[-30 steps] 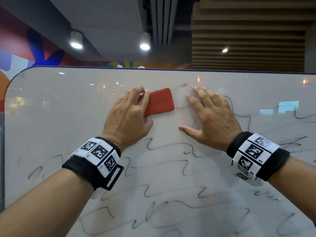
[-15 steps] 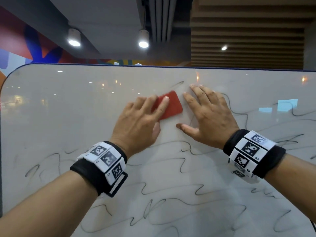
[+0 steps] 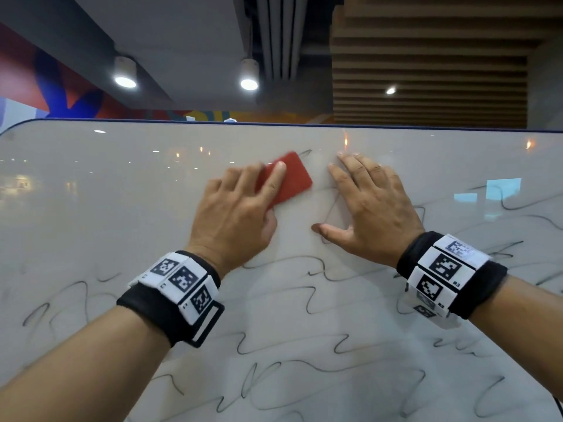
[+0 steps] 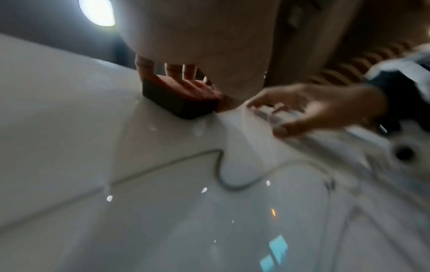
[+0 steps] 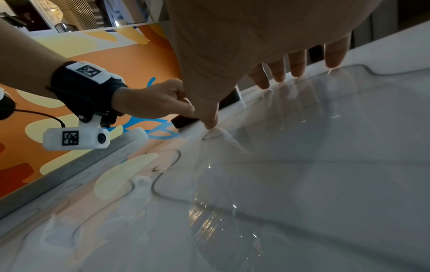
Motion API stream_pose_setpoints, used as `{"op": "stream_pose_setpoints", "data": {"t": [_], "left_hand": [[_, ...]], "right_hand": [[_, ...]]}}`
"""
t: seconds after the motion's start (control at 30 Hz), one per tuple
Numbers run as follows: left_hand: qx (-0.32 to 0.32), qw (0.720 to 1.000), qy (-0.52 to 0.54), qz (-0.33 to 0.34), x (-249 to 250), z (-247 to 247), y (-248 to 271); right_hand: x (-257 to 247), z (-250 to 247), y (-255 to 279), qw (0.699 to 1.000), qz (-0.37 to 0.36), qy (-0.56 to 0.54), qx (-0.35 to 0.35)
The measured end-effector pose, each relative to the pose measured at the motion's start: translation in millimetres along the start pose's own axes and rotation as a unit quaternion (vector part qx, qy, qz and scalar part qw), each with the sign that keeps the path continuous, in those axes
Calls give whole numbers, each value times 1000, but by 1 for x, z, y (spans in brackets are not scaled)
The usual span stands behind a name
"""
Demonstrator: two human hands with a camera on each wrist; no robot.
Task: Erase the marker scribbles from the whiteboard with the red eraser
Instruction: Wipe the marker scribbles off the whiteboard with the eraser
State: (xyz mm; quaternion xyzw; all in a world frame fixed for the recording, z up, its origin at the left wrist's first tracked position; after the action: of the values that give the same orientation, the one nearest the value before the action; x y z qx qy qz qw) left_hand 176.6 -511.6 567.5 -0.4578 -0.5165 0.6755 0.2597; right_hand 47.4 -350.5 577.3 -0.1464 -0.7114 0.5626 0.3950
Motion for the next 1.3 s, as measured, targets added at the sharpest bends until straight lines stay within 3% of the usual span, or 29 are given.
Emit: {"op": "stream_pose_setpoints", "data": {"t": [0.07, 0.13, 0.17, 0.27, 0.3, 0.33, 0.47, 0.53, 0.6, 0.67, 0.7, 0.8, 0.83, 0.97, 1.0, 1.07, 1.17, 1.2, 1.3], "left_hand": [[8, 993, 9, -119, -8, 0, -9], [8, 986, 13, -166, -5, 2, -14], [10, 989, 18, -146, 3, 3, -16], [-10, 999, 14, 32, 31, 7, -12], [-14, 998, 7, 63, 32, 8, -12], [-11, 999, 5, 53, 29, 8, -15], [11, 983, 38, -177, 7, 6, -34], [16, 990, 45, -133, 19, 6, -38], [5, 999, 40, 10, 41, 9, -32], [-14, 996, 29, 88, 46, 11, -26], [-12, 997, 21, 73, 41, 11, -28], [6, 994, 38, -104, 24, 8, -37], [9, 992, 45, -119, 27, 7, -36], [-11, 995, 44, 87, 64, 11, -12], [-16, 993, 47, 103, 63, 10, -10], [-10, 997, 46, 59, 55, 9, -16], [12, 991, 66, -112, 47, 5, -25], [16, 990, 68, -123, 51, 5, -25], [-19, 998, 60, 12, 75, 8, -16]], "right_hand": [[3, 0, 2, 1000, 0, 1, 1], [7, -1, 3, 1000, 0, 4, -1], [9, -1, 5, 1000, 2, 5, 0], [14, -3, 9, 1000, 3, 5, -2], [16, -3, 10, 1000, 2, 4, -5], [17, -3, 11, 1000, 1, 4, -7], [20, -2, 12, 1000, -2, 1, -12], [22, -3, 12, 1000, -3, -4, -8], [24, -4, 13, 1000, -2, -10, -4], [28, -4, 15, 1000, -2, -16, -7], [31, -4, 17, 1000, -3, -16, -11], [40, -5, 20, 1000, -10, -17, -21], [42, -5, 21, 1000, -12, -19, -21], [50, -6, 24, 999, -19, -38, -11], [51, -6, 25, 999, -22, -41, -13], [52, -5, 26, 998, -26, -48, -11], [52, -7, 25, 998, -27, -61, 0], [52, -8, 23, 998, -25, -66, 1], [49, -8, 21, 995, -32, -90, 4]]}}
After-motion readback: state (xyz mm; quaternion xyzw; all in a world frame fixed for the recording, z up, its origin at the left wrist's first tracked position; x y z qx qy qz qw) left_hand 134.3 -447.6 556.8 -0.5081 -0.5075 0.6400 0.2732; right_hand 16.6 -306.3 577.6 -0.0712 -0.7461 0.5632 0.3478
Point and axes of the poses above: each hand's wrist, its own y-axis away from the middle knuckle, its own z-axis out of the palm, x = y × z, the point moved 4 cm from there along -y, towards the middle knuckle, and after that the axes turned 13 degrees about x, right-handed, at the moved point
